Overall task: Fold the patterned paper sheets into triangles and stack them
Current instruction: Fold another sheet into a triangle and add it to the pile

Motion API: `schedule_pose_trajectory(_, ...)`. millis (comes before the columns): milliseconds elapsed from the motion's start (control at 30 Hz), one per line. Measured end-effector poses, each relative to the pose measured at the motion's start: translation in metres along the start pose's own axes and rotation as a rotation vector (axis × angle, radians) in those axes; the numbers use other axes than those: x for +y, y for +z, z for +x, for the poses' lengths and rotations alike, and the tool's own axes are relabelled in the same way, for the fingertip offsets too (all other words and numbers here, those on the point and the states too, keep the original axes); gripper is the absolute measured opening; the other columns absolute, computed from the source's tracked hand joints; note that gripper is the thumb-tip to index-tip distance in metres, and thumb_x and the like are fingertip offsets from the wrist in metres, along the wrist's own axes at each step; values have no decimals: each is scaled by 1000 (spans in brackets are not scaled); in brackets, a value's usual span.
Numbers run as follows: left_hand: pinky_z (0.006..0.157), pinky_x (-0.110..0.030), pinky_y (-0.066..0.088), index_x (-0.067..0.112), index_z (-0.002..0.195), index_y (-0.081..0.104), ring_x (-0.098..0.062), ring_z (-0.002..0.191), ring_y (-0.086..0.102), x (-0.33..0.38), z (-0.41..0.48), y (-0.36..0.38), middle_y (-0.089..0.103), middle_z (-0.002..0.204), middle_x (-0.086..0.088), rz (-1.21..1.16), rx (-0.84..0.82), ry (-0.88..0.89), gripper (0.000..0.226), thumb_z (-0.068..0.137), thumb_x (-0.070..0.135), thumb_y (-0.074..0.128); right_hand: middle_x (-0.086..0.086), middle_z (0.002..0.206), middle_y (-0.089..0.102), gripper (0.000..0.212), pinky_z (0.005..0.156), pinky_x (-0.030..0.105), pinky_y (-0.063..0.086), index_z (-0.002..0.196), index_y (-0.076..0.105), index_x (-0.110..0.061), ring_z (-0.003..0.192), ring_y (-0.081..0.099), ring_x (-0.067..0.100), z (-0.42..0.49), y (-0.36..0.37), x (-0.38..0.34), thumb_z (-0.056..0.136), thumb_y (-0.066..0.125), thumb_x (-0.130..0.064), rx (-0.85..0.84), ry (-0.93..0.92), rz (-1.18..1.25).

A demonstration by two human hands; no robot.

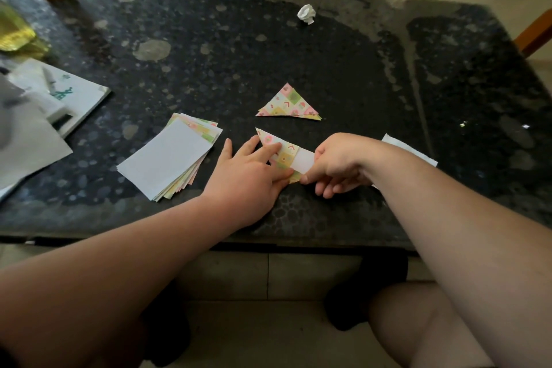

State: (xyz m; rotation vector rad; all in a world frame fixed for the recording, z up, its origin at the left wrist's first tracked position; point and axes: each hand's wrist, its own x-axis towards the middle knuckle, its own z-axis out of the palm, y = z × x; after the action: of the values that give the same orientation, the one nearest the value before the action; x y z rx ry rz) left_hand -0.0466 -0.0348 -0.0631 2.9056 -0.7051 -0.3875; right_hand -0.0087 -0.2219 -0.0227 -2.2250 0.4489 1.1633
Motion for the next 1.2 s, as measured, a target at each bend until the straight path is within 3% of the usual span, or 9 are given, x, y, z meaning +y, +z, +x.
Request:
schedule_pose_trajectory(467, 124, -62, 1, 55, 139, 51, -22, 157, 1, -1, 0, -4, 18, 167, 15, -50, -38, -11, 39, 105, 56, 33, 14, 78, 78, 20, 48, 24, 54, 86, 56, -12, 61, 74, 20, -1, -22, 19, 94, 73, -7, 122, -44, 83)
schedule_pose_trajectory(667, 124, -61, 2, 57, 137, 53, -20, 157, 2, 1, -1, -4, 19, 167, 16, -88, -21, -18, 37, 104, 57, 35, 13, 76, 77, 28, 53, 27, 56, 90, 56, -13, 60, 73, 20, -1, -2, 7, 88, 82, -21, 48, -141, 24)
schedule_pose_trajectory(967, 124, -60, -1, 56, 139, 51, -19, 157, -1, 1, -1, -6, 16, 168, 17, -96, -41, -19, 38, 105, 56, 34, 13, 78, 78, 23, 48, 25, 53, 85, 57, -13, 60, 73, 19, 0, -15, 13, 90, 79, -11, 23, -46, 84)
schedule_pose_trajectory(1033, 124, -60, -3, 56, 138, 51, -19, 157, -3, 0, 0, -6, 15, 168, 17, -112, -43, -16, 38, 105, 56, 34, 12, 72, 76, 23, 46, 25, 50, 84, 54, -14, 56, 70, 19, -1, -19, 15, 92, 74, -6, 75, -62, 76)
schedule_pose_trajectory(1100, 124, -59, -7, 56, 137, 53, -19, 157, -4, -2, -1, -4, 15, 168, 17, -155, -35, -12, 37, 105, 56, 36, 7, 62, 73, 20, 48, 29, 52, 82, 54, -15, 51, 67, 18, -1, -21, 15, 92, 67, -3, 233, -125, 14)
schedule_pose_trajectory(1200, 123, -57, -11, 55, 134, 57, -18, 157, -3, -3, -2, 0, 18, 167, 18, -228, 8, -12, 35, 104, 55, 40, 0, 74, 73, 10, 66, 39, 62, 83, 59, -17, 68, 70, 18, -5, -21, 8, 84, 68, -13, 530, -289, -112)
